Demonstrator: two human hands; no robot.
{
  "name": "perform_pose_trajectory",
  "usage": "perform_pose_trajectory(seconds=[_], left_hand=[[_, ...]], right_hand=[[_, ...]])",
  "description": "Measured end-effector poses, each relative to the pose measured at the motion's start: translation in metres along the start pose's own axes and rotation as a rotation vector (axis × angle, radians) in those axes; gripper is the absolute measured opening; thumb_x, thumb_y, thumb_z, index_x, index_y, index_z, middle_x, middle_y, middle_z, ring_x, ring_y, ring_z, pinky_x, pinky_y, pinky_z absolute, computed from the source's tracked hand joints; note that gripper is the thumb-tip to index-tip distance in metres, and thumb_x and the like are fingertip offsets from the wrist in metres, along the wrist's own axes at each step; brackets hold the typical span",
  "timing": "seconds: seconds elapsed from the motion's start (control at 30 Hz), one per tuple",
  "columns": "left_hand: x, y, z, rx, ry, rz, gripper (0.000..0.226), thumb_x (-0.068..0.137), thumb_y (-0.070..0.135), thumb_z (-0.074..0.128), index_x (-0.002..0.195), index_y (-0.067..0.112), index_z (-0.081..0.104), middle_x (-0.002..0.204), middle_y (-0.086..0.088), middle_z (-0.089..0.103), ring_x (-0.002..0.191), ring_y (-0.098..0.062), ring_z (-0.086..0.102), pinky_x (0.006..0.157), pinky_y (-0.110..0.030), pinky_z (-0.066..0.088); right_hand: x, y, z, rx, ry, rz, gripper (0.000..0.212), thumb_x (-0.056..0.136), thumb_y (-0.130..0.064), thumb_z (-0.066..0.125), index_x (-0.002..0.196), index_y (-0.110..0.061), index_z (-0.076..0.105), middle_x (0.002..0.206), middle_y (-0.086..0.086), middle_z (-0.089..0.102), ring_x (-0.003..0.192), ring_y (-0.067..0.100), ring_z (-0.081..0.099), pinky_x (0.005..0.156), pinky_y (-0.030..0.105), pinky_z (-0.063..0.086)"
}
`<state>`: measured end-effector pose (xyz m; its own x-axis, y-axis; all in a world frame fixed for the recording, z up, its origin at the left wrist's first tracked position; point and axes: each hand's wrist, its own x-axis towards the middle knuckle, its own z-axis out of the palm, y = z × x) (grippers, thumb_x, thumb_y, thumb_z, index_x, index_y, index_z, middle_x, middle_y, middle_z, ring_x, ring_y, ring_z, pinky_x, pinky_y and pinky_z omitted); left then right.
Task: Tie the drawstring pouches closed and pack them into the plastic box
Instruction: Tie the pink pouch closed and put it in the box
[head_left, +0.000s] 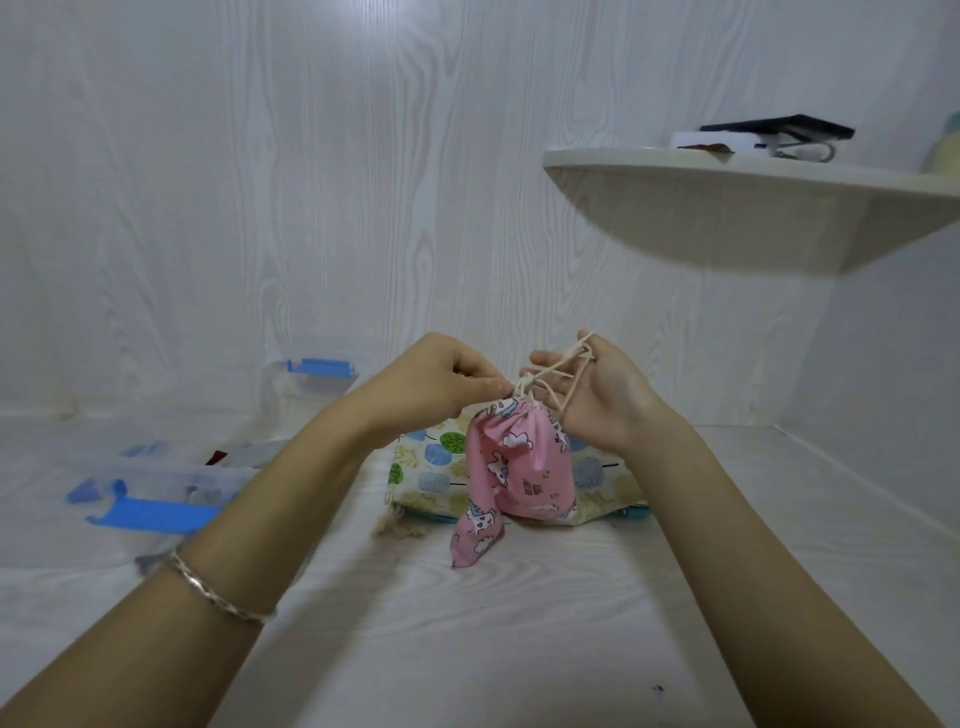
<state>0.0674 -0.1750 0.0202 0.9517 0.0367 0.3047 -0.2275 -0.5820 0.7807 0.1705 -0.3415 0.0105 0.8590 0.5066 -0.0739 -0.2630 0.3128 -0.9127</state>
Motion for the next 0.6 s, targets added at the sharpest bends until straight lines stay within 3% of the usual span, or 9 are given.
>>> perform_pose_trajectory(seconds=[0.07,0.13,0.2,0.27,0.4,0.5,0.6], left_hand=[[0.000,-0.003,-0.003,0.023,0.036,-0.026,0.013,0.089,0.024,0.067,0.082,0.018,0.077,0.056,0.013,0.062,0.048,0.000,0.046,0.050,-0.014,0.039],[-0.001,-0.006,-0.005,0.072,0.064,-0.064,0.016,0.089,0.023,0.066,0.081,0.014,0.077,0.054,0.015,0.063,0.049,0.001,0.049,0.051,-0.014,0.039],[-0.001,-0.011,-0.006,0.078,0.082,-0.096,0.021,0.087,0.024,0.065,0.076,0.009,0.075,0.067,0.003,0.068,0.062,-0.011,0.053,0.059,-0.023,0.042],[-0.002,-0.012,-0.003,0.036,0.106,-0.117,0.027,0.087,0.023,0.059,0.069,0.003,0.063,0.069,-0.011,0.052,0.065,-0.019,0.041,0.061,-0.029,0.037],[-0.002,-0.010,0.009,-0.188,0.128,-0.189,0.026,0.088,0.015,0.043,0.063,0.014,0.037,0.058,0.001,0.030,0.057,-0.016,0.025,0.063,-0.031,0.029],[0.000,-0.017,0.014,-0.444,0.142,-0.248,0.030,0.086,0.015,0.041,0.058,0.019,0.033,0.055,0.004,0.030,0.052,-0.013,0.022,0.058,-0.028,0.026],[-0.001,-0.019,0.015,-0.596,0.132,-0.237,0.030,0.086,0.015,0.042,0.057,0.018,0.037,0.049,0.011,0.045,0.046,-0.007,0.035,0.063,-0.027,0.033]], right_hand=[[0.003,-0.001,-0.011,-0.271,0.008,0.026,0.063,0.098,-0.053,0.032,0.092,0.001,0.064,0.075,0.015,0.065,0.065,0.023,0.061,0.062,0.032,0.051],[0.004,-0.005,-0.024,-0.296,-0.035,0.104,0.064,0.099,-0.053,0.031,0.086,0.000,0.065,0.070,0.013,0.064,0.061,0.022,0.058,0.057,0.029,0.048],[0.004,-0.005,-0.033,-0.135,-0.075,0.156,0.052,0.099,-0.043,0.034,0.079,-0.003,0.063,0.069,0.012,0.061,0.057,0.021,0.055,0.054,0.027,0.045],[0.008,0.000,-0.039,0.090,-0.083,0.125,0.038,0.097,-0.031,0.039,0.083,-0.005,0.063,0.073,0.010,0.061,0.061,0.020,0.056,0.060,0.028,0.044],[0.018,0.015,-0.047,0.421,-0.078,0.053,0.035,0.094,-0.022,0.043,0.092,-0.008,0.075,0.089,0.010,0.061,0.076,0.021,0.054,0.073,0.029,0.041],[0.019,0.021,-0.048,0.438,-0.139,0.022,0.037,0.092,-0.022,0.043,0.111,-0.011,0.073,0.115,0.014,0.062,0.097,0.025,0.059,0.089,0.036,0.046],[0.018,0.026,-0.042,0.380,-0.244,-0.029,0.039,0.093,-0.017,0.049,0.131,-0.017,0.058,0.140,0.014,0.054,0.129,0.027,0.052,0.101,0.049,0.048]])
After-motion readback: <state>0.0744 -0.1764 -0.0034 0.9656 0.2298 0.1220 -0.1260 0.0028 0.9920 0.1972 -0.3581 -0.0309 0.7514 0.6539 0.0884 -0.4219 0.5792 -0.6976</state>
